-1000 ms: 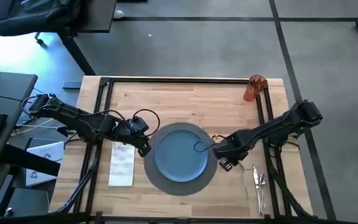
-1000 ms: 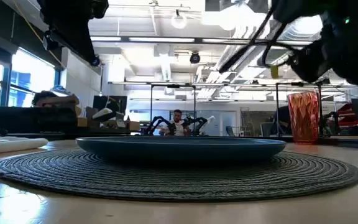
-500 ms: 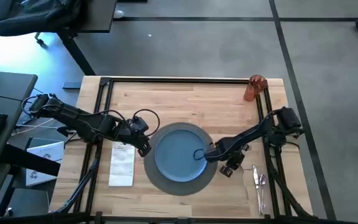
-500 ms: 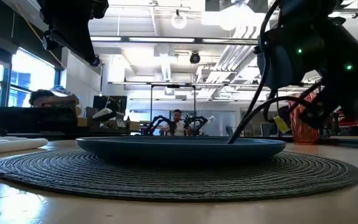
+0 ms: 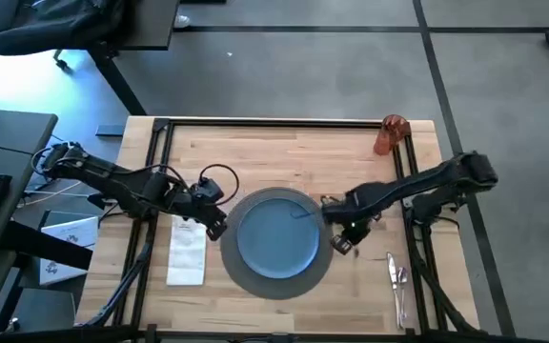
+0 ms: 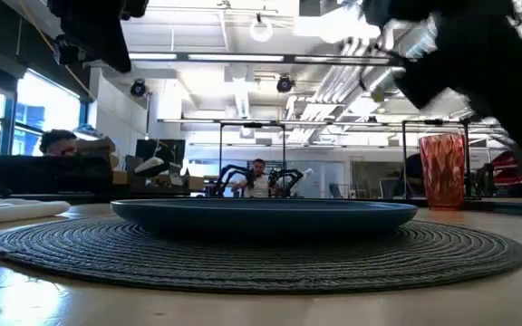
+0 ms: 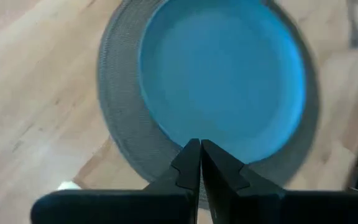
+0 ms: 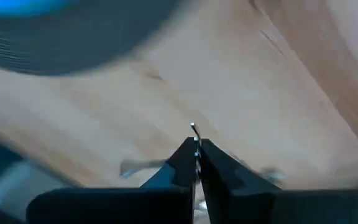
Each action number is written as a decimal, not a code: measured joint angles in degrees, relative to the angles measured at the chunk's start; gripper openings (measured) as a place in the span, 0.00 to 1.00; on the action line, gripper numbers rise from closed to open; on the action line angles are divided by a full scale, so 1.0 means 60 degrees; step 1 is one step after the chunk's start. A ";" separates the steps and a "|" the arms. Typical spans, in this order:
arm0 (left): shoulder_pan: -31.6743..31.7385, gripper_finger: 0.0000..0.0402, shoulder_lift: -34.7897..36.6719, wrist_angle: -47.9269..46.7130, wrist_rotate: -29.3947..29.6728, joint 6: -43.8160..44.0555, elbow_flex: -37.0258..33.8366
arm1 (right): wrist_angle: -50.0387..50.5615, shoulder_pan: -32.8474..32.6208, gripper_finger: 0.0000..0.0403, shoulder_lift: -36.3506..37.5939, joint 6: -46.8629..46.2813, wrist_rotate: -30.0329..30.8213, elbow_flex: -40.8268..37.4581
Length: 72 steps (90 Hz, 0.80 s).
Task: Set table place
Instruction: Put the silver fork on the white table napkin
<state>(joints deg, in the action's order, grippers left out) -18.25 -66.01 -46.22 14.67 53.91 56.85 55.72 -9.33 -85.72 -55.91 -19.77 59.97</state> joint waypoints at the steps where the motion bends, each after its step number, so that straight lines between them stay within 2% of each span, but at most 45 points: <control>1: -0.0015 0.00 0.0031 0.0001 -0.0002 0.0000 0.0015 | -0.0107 0.0043 0.00 0.0040 0.0001 0.0032 0.0051; 19: -0.0342 0.00 0.0469 -0.0013 -0.0019 0.0074 0.0125 | -0.2644 0.0887 0.00 0.0130 0.0016 0.0903 0.1242; 34: -0.0580 0.00 0.0603 -0.0070 -0.0517 0.0156 0.0125 | -0.4273 0.1615 0.00 -0.0755 0.0774 0.1146 0.2530; 51: -0.0778 0.00 0.1159 -0.0094 -0.2057 0.0710 0.0125 | -0.4443 0.2161 0.00 -0.2863 0.2128 0.0747 0.5010; 72: -0.1051 0.00 0.2168 -0.0114 -0.4193 0.1416 0.0125 | -0.4410 0.2373 0.00 -0.6219 0.3367 -0.0276 0.8877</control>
<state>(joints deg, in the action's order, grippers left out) -24.55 -53.00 -46.91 -10.49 62.40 57.60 29.26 4.91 -123.04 -35.71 -21.42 113.23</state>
